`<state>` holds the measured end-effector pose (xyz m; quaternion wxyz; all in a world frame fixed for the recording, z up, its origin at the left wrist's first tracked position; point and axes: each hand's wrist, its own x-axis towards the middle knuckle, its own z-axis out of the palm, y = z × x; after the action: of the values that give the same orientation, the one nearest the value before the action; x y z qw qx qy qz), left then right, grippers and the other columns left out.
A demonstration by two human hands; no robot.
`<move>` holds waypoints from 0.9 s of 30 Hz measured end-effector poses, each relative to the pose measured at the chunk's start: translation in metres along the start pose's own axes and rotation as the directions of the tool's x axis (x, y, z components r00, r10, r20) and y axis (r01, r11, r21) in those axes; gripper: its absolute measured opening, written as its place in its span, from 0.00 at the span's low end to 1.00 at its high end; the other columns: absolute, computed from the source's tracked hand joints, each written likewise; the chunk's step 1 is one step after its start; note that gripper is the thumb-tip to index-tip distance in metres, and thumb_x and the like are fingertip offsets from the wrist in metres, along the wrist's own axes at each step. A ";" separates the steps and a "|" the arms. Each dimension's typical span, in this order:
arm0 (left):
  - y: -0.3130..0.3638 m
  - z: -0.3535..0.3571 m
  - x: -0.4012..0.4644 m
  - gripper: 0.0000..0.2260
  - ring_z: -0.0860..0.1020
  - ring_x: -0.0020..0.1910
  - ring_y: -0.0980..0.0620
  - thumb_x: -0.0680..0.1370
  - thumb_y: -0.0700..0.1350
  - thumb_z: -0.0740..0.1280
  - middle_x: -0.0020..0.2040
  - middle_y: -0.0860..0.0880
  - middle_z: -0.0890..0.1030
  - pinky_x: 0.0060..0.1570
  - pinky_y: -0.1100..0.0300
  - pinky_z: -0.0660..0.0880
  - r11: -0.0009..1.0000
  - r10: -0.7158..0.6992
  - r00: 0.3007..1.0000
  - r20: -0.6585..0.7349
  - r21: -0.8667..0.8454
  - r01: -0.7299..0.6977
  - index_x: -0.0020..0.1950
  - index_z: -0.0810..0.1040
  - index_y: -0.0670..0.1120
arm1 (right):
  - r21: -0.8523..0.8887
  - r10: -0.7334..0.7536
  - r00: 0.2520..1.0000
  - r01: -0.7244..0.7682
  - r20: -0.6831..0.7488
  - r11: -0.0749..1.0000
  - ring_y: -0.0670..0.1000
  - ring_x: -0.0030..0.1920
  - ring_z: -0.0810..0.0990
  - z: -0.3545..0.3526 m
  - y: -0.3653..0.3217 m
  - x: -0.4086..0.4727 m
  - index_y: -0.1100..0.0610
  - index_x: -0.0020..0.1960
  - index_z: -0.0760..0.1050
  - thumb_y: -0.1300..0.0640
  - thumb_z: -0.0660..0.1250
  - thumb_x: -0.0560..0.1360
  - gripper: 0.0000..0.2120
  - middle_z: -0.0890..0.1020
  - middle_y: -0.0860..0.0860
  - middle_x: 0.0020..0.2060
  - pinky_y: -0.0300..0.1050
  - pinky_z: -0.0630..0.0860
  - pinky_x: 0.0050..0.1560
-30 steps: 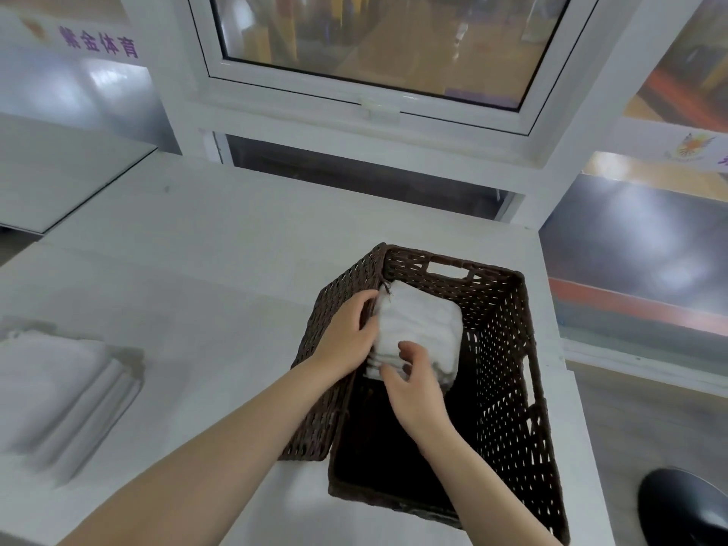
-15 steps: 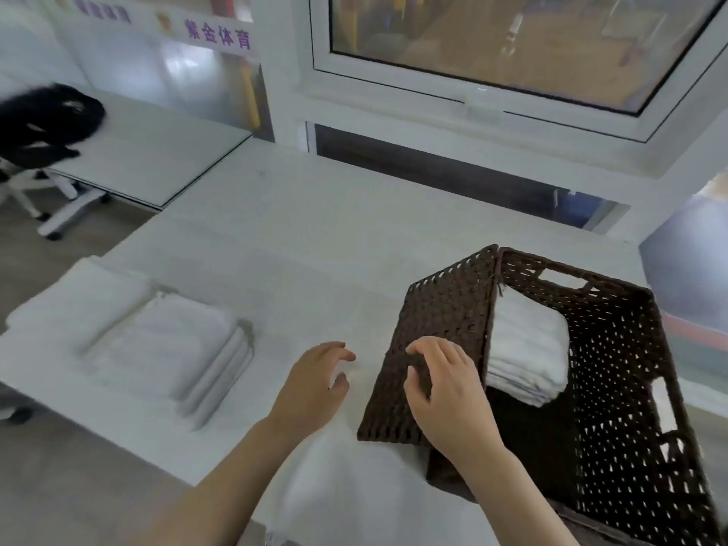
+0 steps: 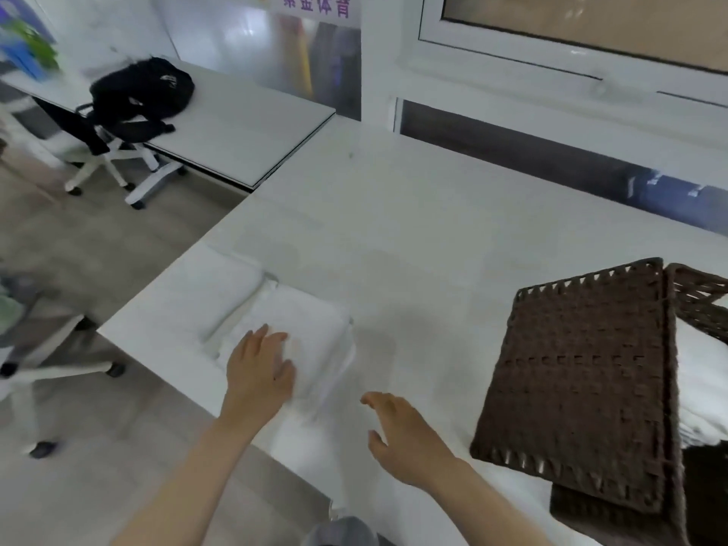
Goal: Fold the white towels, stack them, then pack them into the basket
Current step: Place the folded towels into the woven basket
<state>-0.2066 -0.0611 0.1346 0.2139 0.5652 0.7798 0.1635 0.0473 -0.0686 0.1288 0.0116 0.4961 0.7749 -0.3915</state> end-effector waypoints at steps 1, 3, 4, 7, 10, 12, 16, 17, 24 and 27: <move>-0.011 -0.002 0.005 0.22 0.54 0.78 0.46 0.80 0.48 0.62 0.78 0.46 0.60 0.76 0.49 0.52 1.000 -0.018 1.000 0.004 0.004 0.018 0.74 0.66 0.50 | 0.031 0.007 1.000 -0.008 0.030 0.999 0.49 0.71 0.66 0.007 -0.006 0.007 0.47 0.76 0.57 0.51 0.58 0.81 0.24 0.67 0.47 0.71 0.45 0.66 0.70; -0.029 -0.005 0.013 0.23 0.58 0.77 0.45 0.80 0.50 0.62 0.77 0.44 0.63 0.75 0.48 0.56 0.999 -0.034 0.999 0.030 0.003 0.034 0.75 0.66 0.48 | 0.114 0.038 0.997 -0.046 0.067 0.992 0.50 0.71 0.66 0.018 -0.018 0.021 0.47 0.77 0.54 0.49 0.58 0.81 0.26 0.66 0.49 0.73 0.46 0.66 0.70; -0.036 -0.006 0.016 0.24 0.60 0.76 0.45 0.80 0.51 0.63 0.77 0.44 0.63 0.75 0.48 0.58 0.999 -0.037 0.998 0.050 0.013 0.037 0.75 0.66 0.47 | 0.174 0.067 0.995 -0.079 0.077 0.981 0.51 0.72 0.66 0.024 -0.022 0.030 0.47 0.78 0.52 0.48 0.58 0.82 0.27 0.65 0.50 0.73 0.46 0.66 0.70; -0.052 -0.007 0.024 0.31 0.62 0.75 0.44 0.77 0.59 0.67 0.78 0.46 0.62 0.71 0.47 0.62 0.996 -0.044 0.996 0.073 0.080 0.038 0.76 0.65 0.47 | 0.489 0.217 0.968 -0.249 0.123 0.836 0.52 0.73 0.66 0.036 -0.034 0.056 0.48 0.79 0.46 0.37 0.59 0.79 0.36 0.63 0.51 0.75 0.46 0.66 0.69; -0.056 -0.009 0.028 0.39 0.62 0.75 0.42 0.72 0.68 0.65 0.79 0.48 0.60 0.69 0.45 0.64 0.987 -0.057 0.994 0.093 0.158 0.042 0.77 0.62 0.49 | 0.747 0.370 0.900 -0.408 0.231 0.526 0.54 0.71 0.68 0.042 -0.046 0.083 0.50 0.80 0.43 0.27 0.62 0.71 0.50 0.64 0.51 0.75 0.53 0.68 0.70; -0.054 -0.009 0.030 0.39 0.61 0.74 0.43 0.71 0.69 0.64 0.78 0.48 0.61 0.69 0.45 0.63 0.976 -0.035 0.997 0.074 0.218 0.018 0.77 0.62 0.51 | 0.817 0.411 0.863 -0.449 0.292 0.362 0.55 0.68 0.71 0.042 -0.053 0.097 0.50 0.79 0.46 0.29 0.66 0.69 0.50 0.67 0.51 0.73 0.56 0.72 0.66; -0.055 -0.007 0.033 0.42 0.64 0.71 0.44 0.66 0.74 0.54 0.75 0.50 0.66 0.68 0.45 0.63 0.967 0.006 1.000 0.028 0.253 -0.013 0.74 0.67 0.52 | 0.837 0.444 0.824 -0.489 0.352 0.244 0.56 0.64 0.75 0.039 -0.056 0.112 0.51 0.75 0.55 0.29 0.73 0.63 0.51 0.71 0.50 0.69 0.58 0.76 0.60; -0.057 -0.005 0.032 0.42 0.64 0.71 0.44 0.66 0.74 0.54 0.74 0.50 0.67 0.68 0.44 0.63 0.973 0.004 1.000 0.026 0.229 -0.010 0.73 0.67 0.52 | 0.842 0.444 0.823 -0.487 0.355 0.230 0.56 0.63 0.74 0.040 -0.054 0.115 0.52 0.75 0.57 0.30 0.74 0.62 0.51 0.71 0.50 0.69 0.59 0.75 0.59; -0.071 -0.001 0.032 0.23 0.75 0.61 0.46 0.76 0.65 0.55 0.63 0.50 0.75 0.63 0.51 0.71 0.998 -0.006 0.998 0.064 -0.057 0.009 0.63 0.75 0.53 | 0.844 0.390 0.856 -0.460 0.340 0.274 0.53 0.57 0.79 0.037 -0.044 0.110 0.52 0.74 0.58 0.35 0.72 0.68 0.43 0.76 0.49 0.62 0.57 0.76 0.61; -0.070 -0.011 0.042 0.04 0.78 0.42 0.52 0.81 0.50 0.62 0.52 0.52 0.77 0.42 0.58 0.75 0.992 -0.008 0.999 0.040 -0.127 0.013 0.51 0.76 0.54 | 0.817 0.388 0.855 -0.475 0.343 0.326 0.53 0.57 0.80 0.031 -0.029 0.104 0.52 0.76 0.57 0.35 0.70 0.71 0.42 0.76 0.50 0.63 0.56 0.76 0.62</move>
<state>-0.2809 -0.0426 0.1032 0.2658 0.5495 0.7663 0.2005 -0.0394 -0.0145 0.0827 -0.1101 0.5986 0.2957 -0.7363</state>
